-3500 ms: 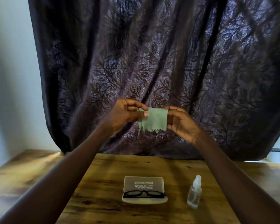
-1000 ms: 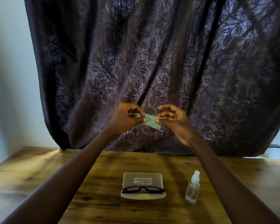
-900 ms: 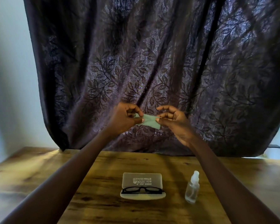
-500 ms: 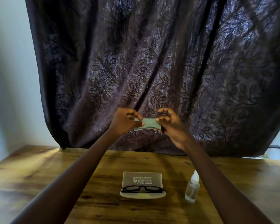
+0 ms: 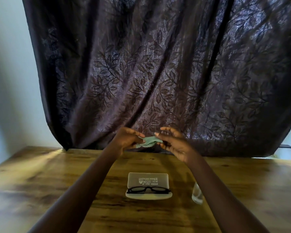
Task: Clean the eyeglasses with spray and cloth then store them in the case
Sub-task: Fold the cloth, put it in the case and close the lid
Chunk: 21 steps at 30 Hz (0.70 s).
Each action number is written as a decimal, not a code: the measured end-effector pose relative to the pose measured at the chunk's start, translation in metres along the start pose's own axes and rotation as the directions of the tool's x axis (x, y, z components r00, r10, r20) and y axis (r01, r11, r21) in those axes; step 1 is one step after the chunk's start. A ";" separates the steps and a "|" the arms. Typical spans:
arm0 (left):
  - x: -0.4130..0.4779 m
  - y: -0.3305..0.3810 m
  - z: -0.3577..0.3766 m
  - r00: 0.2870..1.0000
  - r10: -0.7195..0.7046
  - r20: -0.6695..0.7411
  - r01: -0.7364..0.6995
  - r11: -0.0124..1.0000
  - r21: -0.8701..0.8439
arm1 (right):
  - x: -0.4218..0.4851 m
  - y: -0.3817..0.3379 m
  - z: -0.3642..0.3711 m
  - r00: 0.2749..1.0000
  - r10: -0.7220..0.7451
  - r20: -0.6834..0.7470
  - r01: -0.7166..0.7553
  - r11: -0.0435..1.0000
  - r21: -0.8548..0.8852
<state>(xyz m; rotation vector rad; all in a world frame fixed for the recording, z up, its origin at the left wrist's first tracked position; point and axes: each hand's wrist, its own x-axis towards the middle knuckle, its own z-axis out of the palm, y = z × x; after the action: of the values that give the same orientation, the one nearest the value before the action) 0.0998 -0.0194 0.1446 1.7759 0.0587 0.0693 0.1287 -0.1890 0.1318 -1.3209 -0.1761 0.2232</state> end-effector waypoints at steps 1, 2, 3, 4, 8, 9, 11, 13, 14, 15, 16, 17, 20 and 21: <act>-0.002 -0.005 0.001 1.000 -0.008 -0.008 0.008 1.000 -0.007 | -0.002 0.005 -0.001 1.000 0.012 0.001 -0.012 1.000 -0.016; -0.004 -0.011 0.003 1.000 -0.011 -0.017 0.011 1.000 -0.009 | -0.003 0.012 -0.002 1.000 0.030 -0.002 -0.031 0.999 -0.043; -0.006 -0.017 0.005 1.000 -0.012 -0.026 0.012 1.000 -0.003 | -0.005 0.019 -0.003 0.998 0.055 -0.010 -0.056 0.996 -0.072; -0.008 -0.024 0.007 0.999 -0.014 -0.038 0.015 1.000 0.012 | -0.006 0.028 -0.004 0.996 0.083 -0.023 -0.085 0.992 -0.099; -0.009 -0.054 0.015 0.996 -0.044 -0.079 0.052 0.994 0.099 | -0.012 0.060 -0.008 0.985 0.151 -0.083 -0.164 0.970 -0.179; -0.009 -0.062 0.017 0.996 -0.039 -0.079 0.050 0.988 0.147 | -0.014 0.068 -0.008 0.984 0.149 -0.093 -0.166 0.963 -0.212; -0.011 -0.076 0.019 0.996 -0.018 -0.089 0.041 0.962 0.270 | -0.018 0.081 -0.009 0.987 0.121 -0.110 -0.148 0.943 -0.297; -0.012 -0.087 0.022 0.995 0.002 -0.101 0.033 0.937 0.346 | -0.021 0.091 -0.007 0.990 0.084 -0.112 -0.121 0.914 -0.386; -0.013 -0.092 0.023 0.995 0.011 -0.100 0.027 0.926 0.376 | -0.023 0.095 -0.006 0.992 0.065 -0.111 -0.107 0.892 -0.438; -0.013 -0.095 0.024 0.995 0.020 -0.099 0.023 0.912 0.410 | -0.024 0.098 -0.005 0.993 0.042 -0.109 -0.092 0.862 -0.499; -0.013 -0.099 0.024 0.995 0.021 -0.097 0.025 0.891 0.454 | -0.025 0.101 -0.004 0.994 0.021 -0.105 -0.077 0.823 -0.563; -0.014 -0.101 0.024 0.996 0.023 -0.085 0.023 0.863 0.504 | -0.025 0.104 -0.003 0.995 0.002 -0.098 -0.063 0.782 -0.620; -0.018 -0.111 0.027 0.998 0.062 -0.025 -0.031 0.769 0.638 | -0.028 0.113 -0.003 0.997 -0.045 -0.061 -0.014 0.678 -0.735; -0.020 -0.114 0.028 0.997 0.079 -0.013 -0.050 0.743 0.668 | -0.028 0.116 -0.003 0.997 -0.060 -0.048 0.002 0.649 -0.761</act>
<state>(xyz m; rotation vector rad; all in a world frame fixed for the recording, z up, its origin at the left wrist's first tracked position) 0.0822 -0.0250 0.0269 2.5069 0.0542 0.1496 0.0950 -0.1727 0.0186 -2.1784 -0.2484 0.0624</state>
